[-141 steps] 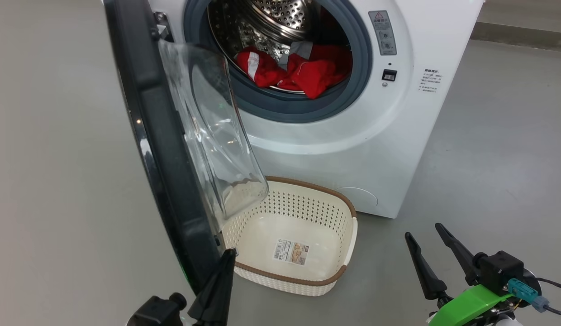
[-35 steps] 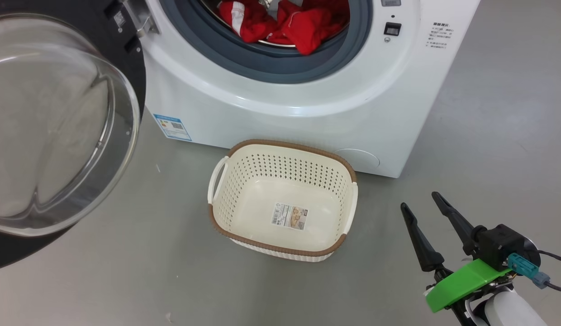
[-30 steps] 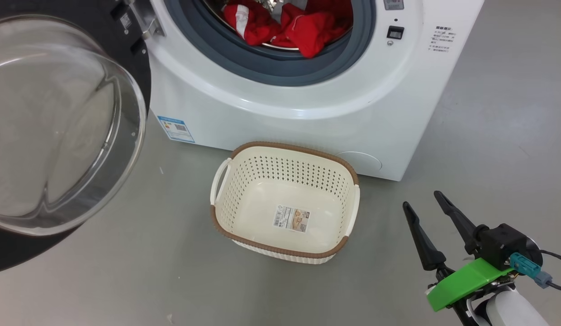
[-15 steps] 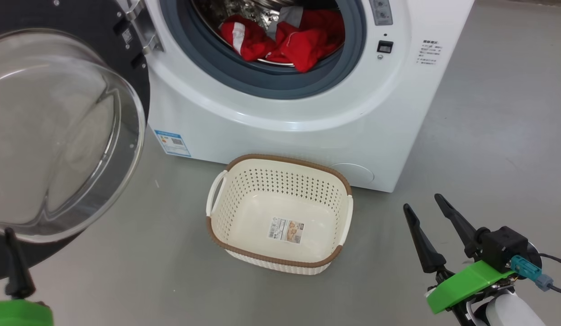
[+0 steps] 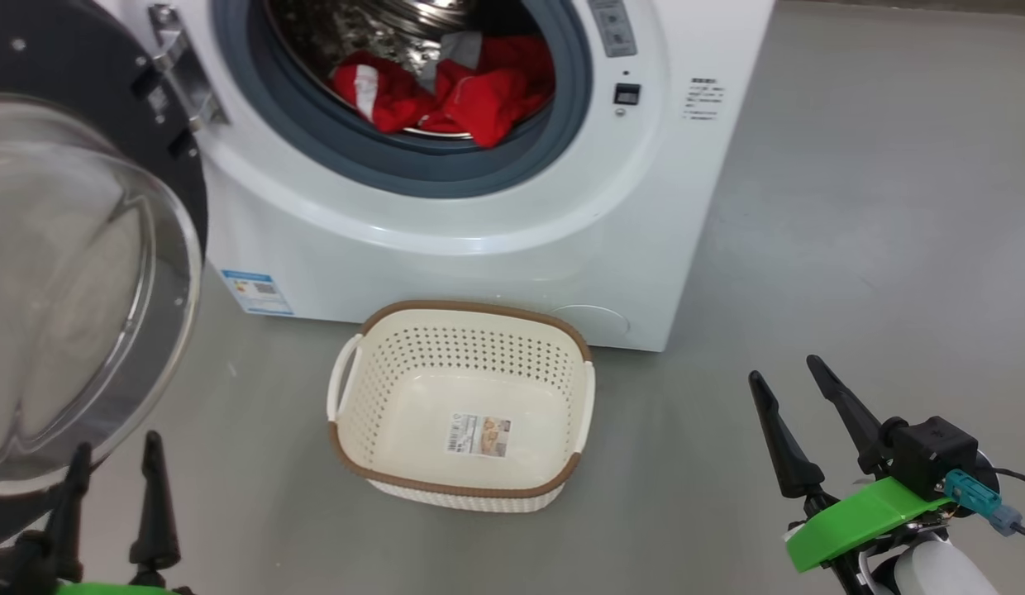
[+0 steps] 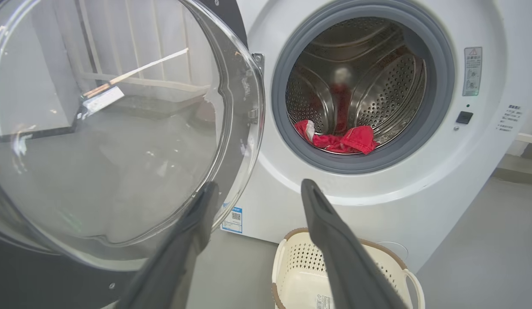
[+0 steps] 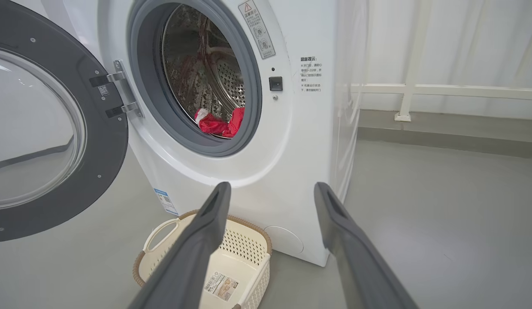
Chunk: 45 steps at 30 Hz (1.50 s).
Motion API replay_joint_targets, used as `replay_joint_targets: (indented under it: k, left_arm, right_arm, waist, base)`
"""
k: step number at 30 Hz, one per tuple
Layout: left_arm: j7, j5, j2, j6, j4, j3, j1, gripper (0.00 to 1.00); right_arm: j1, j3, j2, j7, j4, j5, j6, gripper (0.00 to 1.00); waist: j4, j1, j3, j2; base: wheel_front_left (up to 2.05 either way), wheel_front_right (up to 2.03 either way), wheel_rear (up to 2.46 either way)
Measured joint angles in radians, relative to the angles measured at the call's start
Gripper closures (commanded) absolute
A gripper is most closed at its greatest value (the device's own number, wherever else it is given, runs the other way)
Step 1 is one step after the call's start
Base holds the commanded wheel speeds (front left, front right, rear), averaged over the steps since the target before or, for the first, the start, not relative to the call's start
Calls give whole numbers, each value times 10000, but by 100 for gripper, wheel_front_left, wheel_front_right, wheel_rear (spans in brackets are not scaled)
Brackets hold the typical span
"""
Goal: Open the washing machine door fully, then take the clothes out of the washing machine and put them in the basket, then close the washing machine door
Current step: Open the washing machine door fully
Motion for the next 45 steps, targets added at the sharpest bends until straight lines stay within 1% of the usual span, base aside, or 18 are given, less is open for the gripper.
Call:
replay_joint_targets:
  k: [5, 9, 19, 28, 35, 45]
  left_arm:
    - [0, -140, 35, 0, -278, -462, 146, 0]
    - [0, -255, 73, 0, -470, -769, 310, 0]
    - [0, -497, 138, 0, -849, -1078, 820, 0]
    - [0, -658, 123, 0, -1053, -1379, 1007, 0]
    - [0, -746, 117, 0, -1116, -1547, 1137, 0]
    - [0, -757, 132, 0, -1131, -1580, 1143, 0]
  right_arm:
    - [87, -130, 27, 0, -56, 0, 0, 0]
    - [218, -341, 40, 0, -113, 0, 0, 0]
    - [394, -658, 58, -2, -284, 0, 0, 0]
    - [448, -918, 56, -2, -359, 0, 0, 0]
    - [804, -1072, 56, -2, -451, 0, 0, 0]
    - [804, -1225, 63, -2, -489, -2, 0, 0]
  waist:
    - [-347, 0, -13, 0]
    - [-821, 0, -25, 0]
    - [-1810, 0, -88, 0]
    - [-2521, 0, -164, 0]
    - [-2813, 0, -287, 0]
    - [-2816, 0, -324, 0]
  base:
    - [0, 0, 0]
    - [0, 0, 0]
    - [0, 0, 0]
    - [0, 0, 0]
    - [0, 0, 0]
    - [0, 0, 0]
